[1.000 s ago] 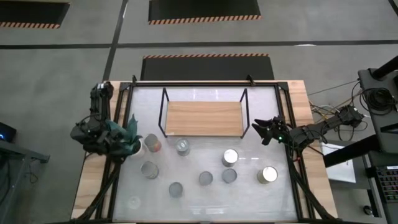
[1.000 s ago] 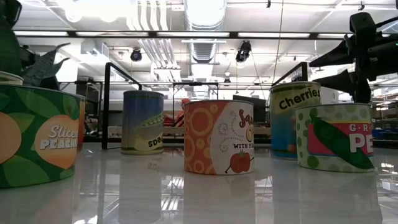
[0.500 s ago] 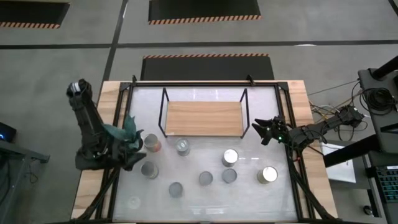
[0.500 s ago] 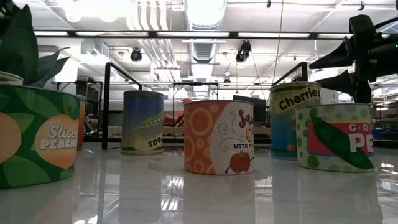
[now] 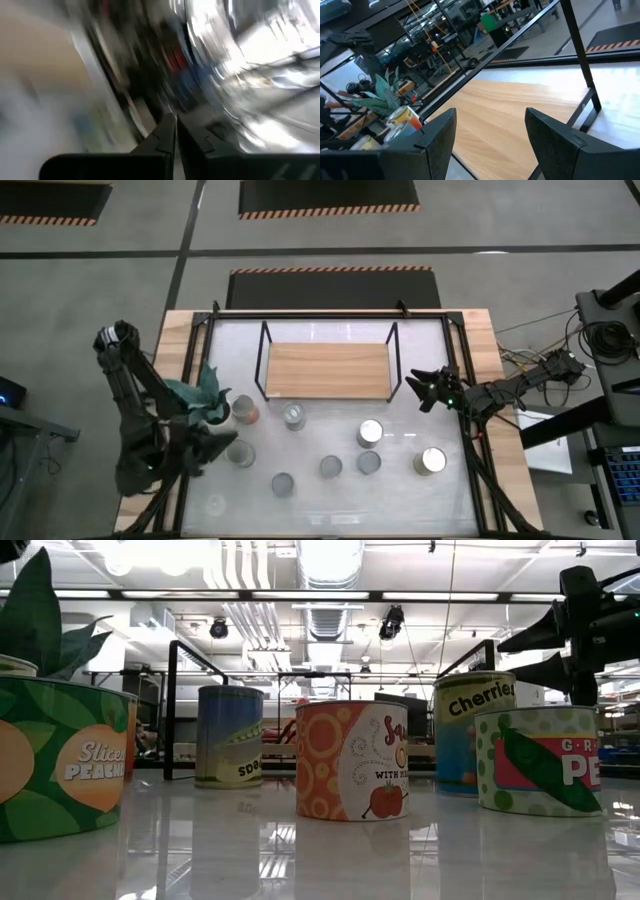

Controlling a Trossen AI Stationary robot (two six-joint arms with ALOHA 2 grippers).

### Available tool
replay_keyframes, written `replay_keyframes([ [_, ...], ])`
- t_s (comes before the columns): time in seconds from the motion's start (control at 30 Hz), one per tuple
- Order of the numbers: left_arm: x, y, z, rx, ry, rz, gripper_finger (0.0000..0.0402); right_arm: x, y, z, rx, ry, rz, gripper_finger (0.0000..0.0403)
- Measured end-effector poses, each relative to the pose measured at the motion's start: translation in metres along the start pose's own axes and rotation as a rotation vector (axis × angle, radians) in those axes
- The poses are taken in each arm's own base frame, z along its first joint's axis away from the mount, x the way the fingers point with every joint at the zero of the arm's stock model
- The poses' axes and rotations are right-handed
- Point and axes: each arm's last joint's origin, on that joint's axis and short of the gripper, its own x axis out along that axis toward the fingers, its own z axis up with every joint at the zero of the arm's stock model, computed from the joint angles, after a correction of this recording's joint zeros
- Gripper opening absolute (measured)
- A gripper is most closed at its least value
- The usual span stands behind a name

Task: Pick and place cans onto a shelf
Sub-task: Put the large canned cherries on the shelf

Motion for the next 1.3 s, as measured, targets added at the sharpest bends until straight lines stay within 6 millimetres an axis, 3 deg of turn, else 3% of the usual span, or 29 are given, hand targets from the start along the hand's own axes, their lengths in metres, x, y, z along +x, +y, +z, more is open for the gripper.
replay_keyframes([
  [0.03, 0.009, -0.001, 0.002, 0.137, -0.022, 0.021, 0.0000, 0.000, 0.000, 0.000, -0.012, 0.000, -0.001, 0.0226],
  [0.1, 0.023, -0.008, 0.003, 0.300, 0.103, -0.006, 0.0000, 0.000, 0.000, 0.000, -0.018, -0.001, -0.001, 0.0226],
  [0.23, 0.050, -0.031, -0.006, 0.224, 0.313, -0.071, 0.0000, 0.000, 0.000, 0.000, -0.019, -0.008, -0.010, 0.0226],
  [0.43, 0.084, -0.067, -0.028, 0.209, 0.290, -0.044, 0.0000, 0.000, -0.001, 0.000, -0.017, -0.010, -0.018, 0.0226],
  [0.57, 0.118, -0.097, -0.037, 0.182, 0.439, -0.106, 0.0000, 0.000, -0.001, 0.000, -0.012, -0.011, -0.016, 0.0226],
  [0.67, 0.147, -0.115, -0.047, 0.446, 0.408, -0.133, 0.0000, 0.000, 0.000, 0.001, -0.008, -0.013, -0.015, 0.0226],
  [0.77, 0.155, -0.123, -0.058, 0.659, 0.461, -0.058, 0.0000, 0.000, 0.000, 0.000, -0.010, -0.012, -0.015, 0.0226],
  [0.97, 0.133, -0.126, -0.033, 0.830, 0.247, 0.255, 0.0000, 0.000, 0.000, 0.000, -0.012, 0.010, 0.010, 0.0226],
  [1.13, 0.124, -0.111, -0.045, 0.901, 0.231, 0.290, 0.0000, 0.000, 0.000, -0.001, -0.031, 0.014, 0.009, 0.0226],
  [1.3, 0.148, -0.077, -0.075, 0.986, 0.255, 0.293, 0.0000, 0.000, 0.000, -0.001, -0.030, 0.013, 0.010, 0.0226],
])
